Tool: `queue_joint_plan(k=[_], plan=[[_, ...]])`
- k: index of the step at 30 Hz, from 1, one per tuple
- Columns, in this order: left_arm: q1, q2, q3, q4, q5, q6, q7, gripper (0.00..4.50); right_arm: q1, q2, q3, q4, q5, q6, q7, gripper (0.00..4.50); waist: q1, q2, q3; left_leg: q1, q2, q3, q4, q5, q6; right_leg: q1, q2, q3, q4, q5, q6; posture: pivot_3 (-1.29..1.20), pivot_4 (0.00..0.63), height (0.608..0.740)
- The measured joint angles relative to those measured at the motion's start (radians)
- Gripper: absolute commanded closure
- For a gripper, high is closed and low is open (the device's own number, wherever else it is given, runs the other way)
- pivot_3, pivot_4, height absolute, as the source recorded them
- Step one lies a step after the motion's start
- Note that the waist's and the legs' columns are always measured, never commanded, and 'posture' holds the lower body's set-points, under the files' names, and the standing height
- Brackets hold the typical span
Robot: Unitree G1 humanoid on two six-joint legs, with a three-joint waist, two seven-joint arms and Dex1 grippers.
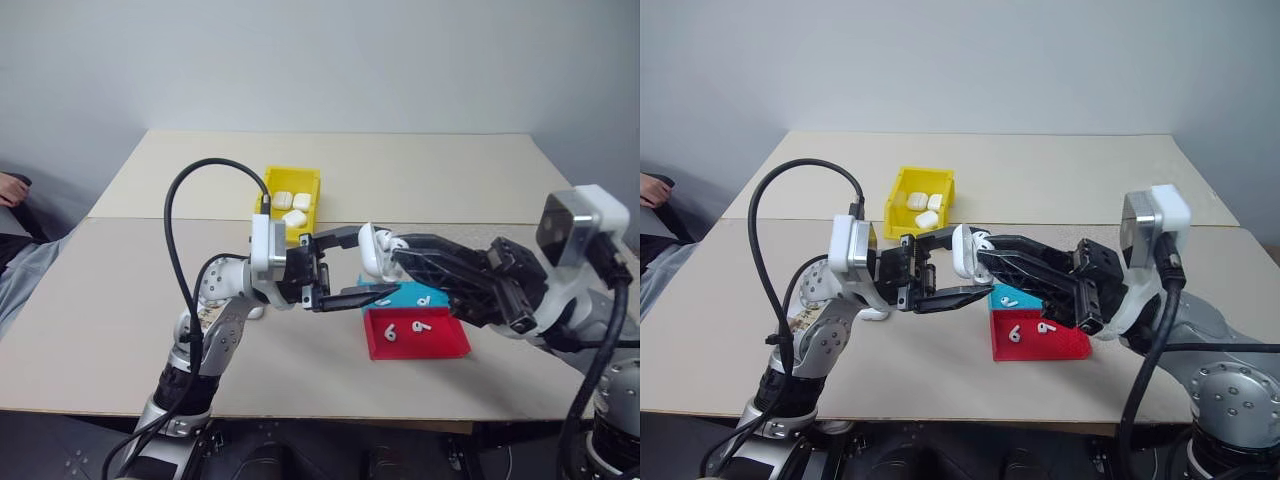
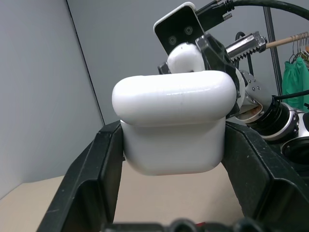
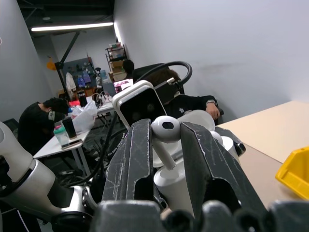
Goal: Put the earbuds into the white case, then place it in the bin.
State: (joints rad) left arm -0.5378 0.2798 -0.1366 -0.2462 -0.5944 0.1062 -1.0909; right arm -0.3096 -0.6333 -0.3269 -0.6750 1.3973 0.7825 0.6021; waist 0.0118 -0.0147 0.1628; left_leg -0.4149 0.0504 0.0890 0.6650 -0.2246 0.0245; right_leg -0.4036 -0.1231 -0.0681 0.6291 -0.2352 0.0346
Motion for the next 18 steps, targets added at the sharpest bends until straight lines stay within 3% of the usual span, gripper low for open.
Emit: queue_joint_plan(k=[18], plan=[[0.002,-0.001,0.0,0.0,0.006,-0.001,-0.001,1.7,0.052,-0.005,0.04,-0.008,-0.104,-0.103,0.073,3.65,0.0,0.0,0.0,0.0,0.0,0.0,0.0,0.0,0.0,0.0,0.0,0.0,0.0,0.0,0.0,0.0,0.15,0.74]])
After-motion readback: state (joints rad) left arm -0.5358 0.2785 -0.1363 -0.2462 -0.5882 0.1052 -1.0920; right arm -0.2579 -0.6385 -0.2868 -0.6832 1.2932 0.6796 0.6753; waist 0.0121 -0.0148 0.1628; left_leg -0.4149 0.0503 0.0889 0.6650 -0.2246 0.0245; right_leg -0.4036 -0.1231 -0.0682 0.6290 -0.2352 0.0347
